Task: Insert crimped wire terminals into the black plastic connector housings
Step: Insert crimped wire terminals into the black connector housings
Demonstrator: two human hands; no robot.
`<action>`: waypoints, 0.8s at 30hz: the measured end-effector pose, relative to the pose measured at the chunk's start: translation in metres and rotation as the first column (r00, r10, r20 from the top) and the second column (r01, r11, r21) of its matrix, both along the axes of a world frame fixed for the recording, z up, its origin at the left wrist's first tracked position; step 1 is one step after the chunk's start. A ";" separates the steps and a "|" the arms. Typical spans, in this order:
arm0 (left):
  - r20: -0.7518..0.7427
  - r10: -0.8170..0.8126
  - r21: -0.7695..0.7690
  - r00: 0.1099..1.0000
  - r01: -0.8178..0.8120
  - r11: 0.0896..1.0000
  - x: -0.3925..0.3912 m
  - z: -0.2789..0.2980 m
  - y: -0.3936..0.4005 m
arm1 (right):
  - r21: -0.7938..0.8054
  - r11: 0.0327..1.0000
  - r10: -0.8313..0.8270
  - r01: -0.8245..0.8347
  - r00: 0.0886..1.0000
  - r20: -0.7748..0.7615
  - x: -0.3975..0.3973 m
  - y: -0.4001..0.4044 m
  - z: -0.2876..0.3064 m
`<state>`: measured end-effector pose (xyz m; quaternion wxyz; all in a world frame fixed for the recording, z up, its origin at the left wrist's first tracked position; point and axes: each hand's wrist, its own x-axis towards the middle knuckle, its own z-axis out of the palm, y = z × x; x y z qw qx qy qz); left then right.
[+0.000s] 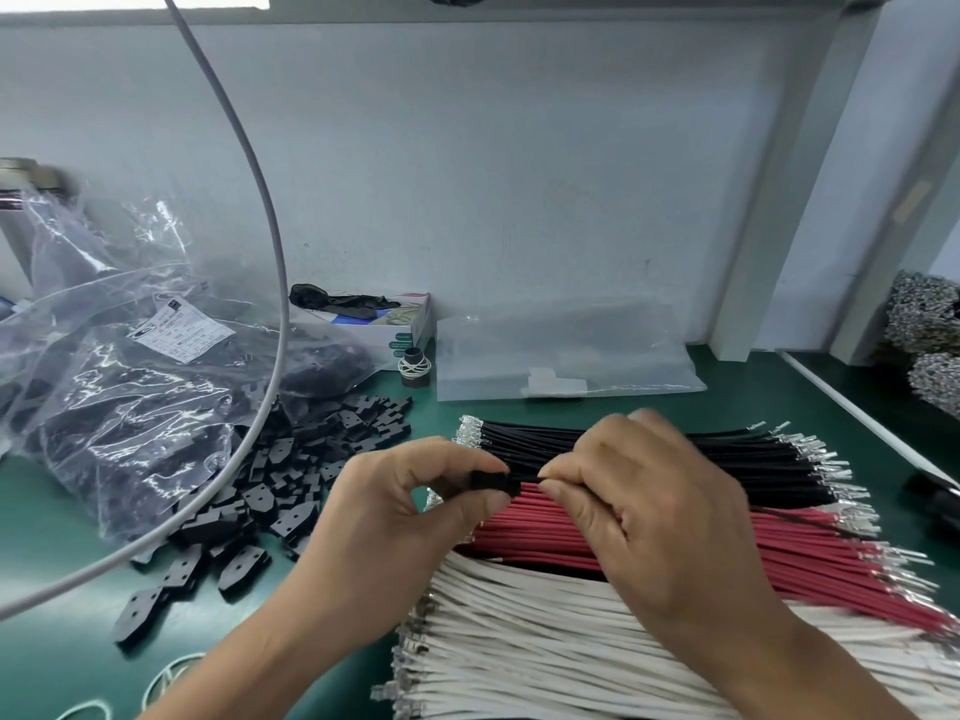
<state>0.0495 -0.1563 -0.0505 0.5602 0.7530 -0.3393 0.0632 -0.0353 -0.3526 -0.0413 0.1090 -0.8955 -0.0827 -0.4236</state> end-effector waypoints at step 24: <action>-0.340 -0.114 -0.331 0.934 -0.005 0.944 0.015 0.000 0.009 | 0.248 0.966 0.114 -0.069 0.978 -0.173 -0.005 -0.006 -0.004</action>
